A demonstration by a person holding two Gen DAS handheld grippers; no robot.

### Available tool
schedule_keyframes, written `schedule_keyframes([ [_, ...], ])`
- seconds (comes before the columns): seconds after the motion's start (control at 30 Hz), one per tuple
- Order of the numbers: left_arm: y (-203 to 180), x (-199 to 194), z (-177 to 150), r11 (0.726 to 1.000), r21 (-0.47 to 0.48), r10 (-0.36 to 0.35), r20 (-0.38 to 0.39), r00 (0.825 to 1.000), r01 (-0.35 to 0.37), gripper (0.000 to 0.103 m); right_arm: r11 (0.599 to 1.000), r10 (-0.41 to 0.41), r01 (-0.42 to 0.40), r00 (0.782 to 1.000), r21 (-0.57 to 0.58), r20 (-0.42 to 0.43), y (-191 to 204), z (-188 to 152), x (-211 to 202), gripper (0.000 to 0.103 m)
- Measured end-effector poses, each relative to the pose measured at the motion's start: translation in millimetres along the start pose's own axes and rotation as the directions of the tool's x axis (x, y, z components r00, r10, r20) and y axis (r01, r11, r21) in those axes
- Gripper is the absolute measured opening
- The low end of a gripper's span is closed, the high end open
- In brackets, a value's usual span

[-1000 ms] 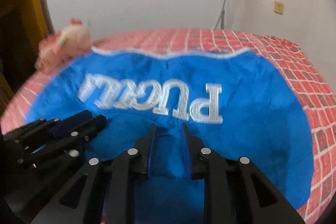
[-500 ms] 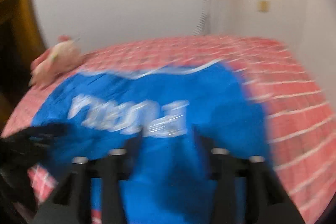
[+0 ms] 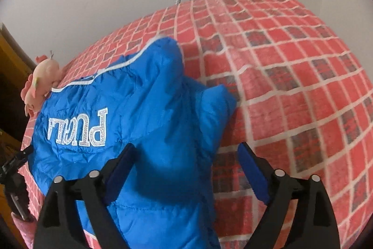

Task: Fold large clothes
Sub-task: 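Grasp one side of the jacket with both tools and lift it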

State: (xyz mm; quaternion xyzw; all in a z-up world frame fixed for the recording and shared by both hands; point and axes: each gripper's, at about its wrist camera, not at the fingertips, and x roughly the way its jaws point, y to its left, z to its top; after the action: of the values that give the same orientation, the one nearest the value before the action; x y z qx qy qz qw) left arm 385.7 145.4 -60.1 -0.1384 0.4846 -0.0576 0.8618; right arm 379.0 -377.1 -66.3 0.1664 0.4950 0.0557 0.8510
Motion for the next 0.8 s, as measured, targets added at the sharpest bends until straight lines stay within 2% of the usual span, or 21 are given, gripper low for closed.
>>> schedule_keyframes([
  [0.1,0.0,14.7,-5.0,0.996,-0.03,-0.088,-0.03,0.996,0.087,0.091,0.998,0.06,-0.06,0.998,0.013,-0.021,-0.7,-5.5,9.9,0.092],
  [0.17,-2.2,26.4,-8.7,0.988,-0.044,-0.151,-0.058,0.987,0.148,0.095,0.994,0.105,-0.105,0.994,0.03,-0.027,-2.5,-6.8,19.4,0.093],
  [0.23,-3.6,32.4,-11.3,0.987,-0.05,-0.154,-0.037,0.987,0.153,0.094,0.99,0.141,-0.139,0.99,0.036,-0.029,-2.1,-8.4,26.7,0.093],
  [0.27,-5.5,32.6,-10.9,0.988,-0.048,-0.149,-0.028,0.988,0.147,0.09,0.989,0.147,-0.147,0.989,0.032,-0.02,-1.2,-9.1,28.0,0.092],
  [0.3,-7.9,31.7,-11.3,0.989,-0.044,-0.143,-0.022,0.989,0.142,0.084,0.988,0.154,-0.154,0.988,0.02,-0.008,1.3,-10.1,27.7,0.084],
  [0.33,-11.6,29.1,-11.5,0.988,-0.037,-0.147,-0.011,0.989,0.147,0.071,0.985,0.17,-0.17,0.985,0.016,-0.002,3.3,-10.3,26.2,0.073],
  [0.37,-14.3,26.1,-10.5,0.989,-0.036,-0.146,0.002,0.989,0.146,0.059,0.983,0.183,-0.183,0.983,0.02,0.003,4.1,-10.4,24.6,0.067],
  [0.43,-20.0,17.3,-10.1,0.987,-0.031,-0.155,0.031,0.988,0.156,0.041,0.975,0.219,-0.219,0.976,0.028,0.014,3.7,-10.9,17.6,0.042],
  [0.47,-21.0,14.6,-9.2,0.988,-0.031,-0.153,0.039,0.987,0.154,0.034,0.971,0.235,-0.236,0.972,0.03,0.022,3.9,-10.8,11.8,0.038],
  [0.53,-26.1,7.5,-9.8,0.99,-0.026,-0.138,0.058,0.989,0.14,0.027,0.967,0.254,-0.254,0.967,0.019,0.038,6.1,-10.6,1.3,0.027],
  [0.63,-34.4,-11.6,-7.6,0.99,-0.016,-0.136,0.092,0.986,0.138,0.019,0.961,0.278,-0.277,0.957,-0.024,0.08,17.4,-8.8,-25.5,0.022],
  [0.8,-60.5,-60.9,-8.8,0.988,0.058,-0.154,0.177,0.972,0.145,0.016,0.956,0.288,-0.277,0.948,-0.093,0.136,36.9,-15.3,-75.3,0.021],
])
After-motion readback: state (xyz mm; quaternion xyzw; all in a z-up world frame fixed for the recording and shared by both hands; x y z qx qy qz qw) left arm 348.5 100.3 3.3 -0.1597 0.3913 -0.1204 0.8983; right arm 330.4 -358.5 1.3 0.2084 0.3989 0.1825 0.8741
